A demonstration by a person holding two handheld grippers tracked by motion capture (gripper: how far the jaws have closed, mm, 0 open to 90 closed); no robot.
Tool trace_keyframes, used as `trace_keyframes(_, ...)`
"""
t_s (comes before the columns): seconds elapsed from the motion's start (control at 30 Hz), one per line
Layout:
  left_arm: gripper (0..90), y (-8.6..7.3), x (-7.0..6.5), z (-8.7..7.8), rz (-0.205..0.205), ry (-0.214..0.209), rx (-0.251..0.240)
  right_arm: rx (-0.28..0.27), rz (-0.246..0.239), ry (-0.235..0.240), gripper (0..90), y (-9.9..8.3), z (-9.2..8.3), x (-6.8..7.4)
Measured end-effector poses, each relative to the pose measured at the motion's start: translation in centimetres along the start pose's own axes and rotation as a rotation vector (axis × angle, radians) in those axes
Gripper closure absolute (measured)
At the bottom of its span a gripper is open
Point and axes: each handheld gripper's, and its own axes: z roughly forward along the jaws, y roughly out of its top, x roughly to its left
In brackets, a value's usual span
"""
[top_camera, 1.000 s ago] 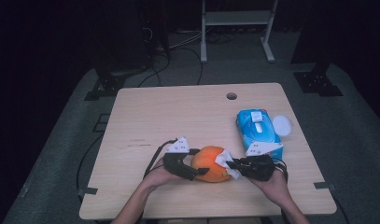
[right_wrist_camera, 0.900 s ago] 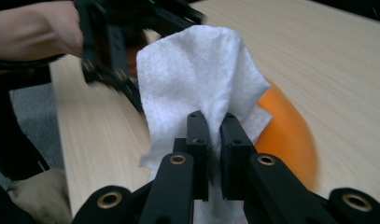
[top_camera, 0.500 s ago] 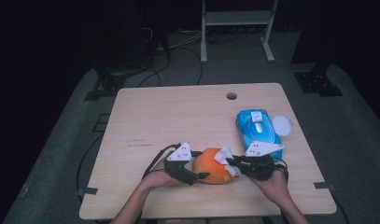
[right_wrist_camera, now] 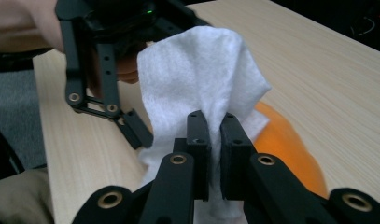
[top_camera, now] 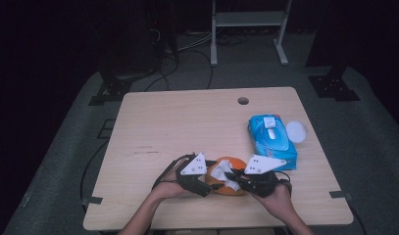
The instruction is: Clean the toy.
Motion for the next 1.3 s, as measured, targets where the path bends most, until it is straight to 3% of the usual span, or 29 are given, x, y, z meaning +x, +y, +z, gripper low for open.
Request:
trace_keyframes(0.13,26.3,-0.4,0.5,0.0,-0.042,0.003,0.011,0.003,0.039,-0.041,83.5,-0.5,-0.5,-1.7)
trace_keyframes(0.23,21.2,-0.6,0.8,-0.1,-0.069,-0.002,0.003,0.017,0.096,-0.06,83.4,-1.4,-1.0,-3.0)
trace_keyframes(0.3,14.6,-0.2,1.2,-0.1,-0.151,-0.031,-0.04,0.012,0.125,-0.053,83.4,-1.6,-1.1,-3.4)
trace_keyframes(0.33,12.2,-0.2,1.2,-0.1,-0.151,-0.031,-0.04,0.013,0.118,-0.051,83.4,-1.5,-1.0,-3.3)
trace_keyframes(0.4,12.3,0.3,1.2,-0.2,-0.198,-0.046,-0.077,0.013,0.116,-0.038,83.4,-1.4,-0.7,-2.9)
trace_keyframes(0.47,19.2,0.2,1.0,-0.1,-0.16,-0.014,-0.038,0.025,0.08,-0.03,83.3,-1.1,0.1,-1.9)
trace_keyframes(0.53,24.7,-0.1,1.1,-0.2,-0.172,-0.016,-0.044,0.029,0.067,-0.033,83.3,-1.1,0.2,-1.8)
trace_keyframes(0.57,26.3,-0.5,1.4,-0.4,-0.197,-0.019,-0.039,0.025,0.089,-0.016,83.1,-1.2,-0.1,-2.4)
trace_keyframes(0.73,26.3,-1.3,2.1,-0.8,-0.231,-0.016,-0.028,0.04,0.12,-0.034,83.1,-2.0,-0.7,-3.2)
trace_keyframes(0.77,25.3,-1.7,2.5,-1.0,-0.256,-0.011,-0.029,0.059,0.122,-0.06,83.1,-2.5,-0.9,-3.6)
trace_keyframes(0.83,24.3,-2.1,3.0,-1.2,-0.29,-0.014,-0.035,0.072,0.155,-0.054,83.1,-3.0,-1.1,-4.0)
trace_keyframes(1.03,22.9,-2.0,2.9,-0.9,-0.29,-0.006,-0.022,0.024,0.142,0.023,83.1,-2.2,-0.9,-2.9)
trace_keyframes(1.07,22.9,-2.0,2.8,-0.9,-0.288,-0.006,-0.02,0.028,0.094,0.041,82.9,-1.6,-0.7,-1.9)
trace_keyframes(1.13,23.3,-2.1,2.7,-1.1,-0.274,-0.028,-0.022,0.045,0.073,0.026,83.0,-1.5,-0.5,-1.6)
trace_keyframes(1.2,23.6,-2.1,2.6,-1.1,-0.26,-0.046,-0.019,0.046,0.083,0.029,83.0,-1.6,-0.5,-1.8)
trace_keyframes(1.23,23.5,-1.9,2.3,-1.1,-0.231,-0.06,-0.014,0.054,0.12,0.024,83.0,-2.2,-0.6,-2.7)
trace_keyframes(1.3,23.5,-1.7,2.1,-1.0,-0.22,-0.073,-0.014,0.057,0.154,0.011,82.9,-2.6,-0.7,-3.5)
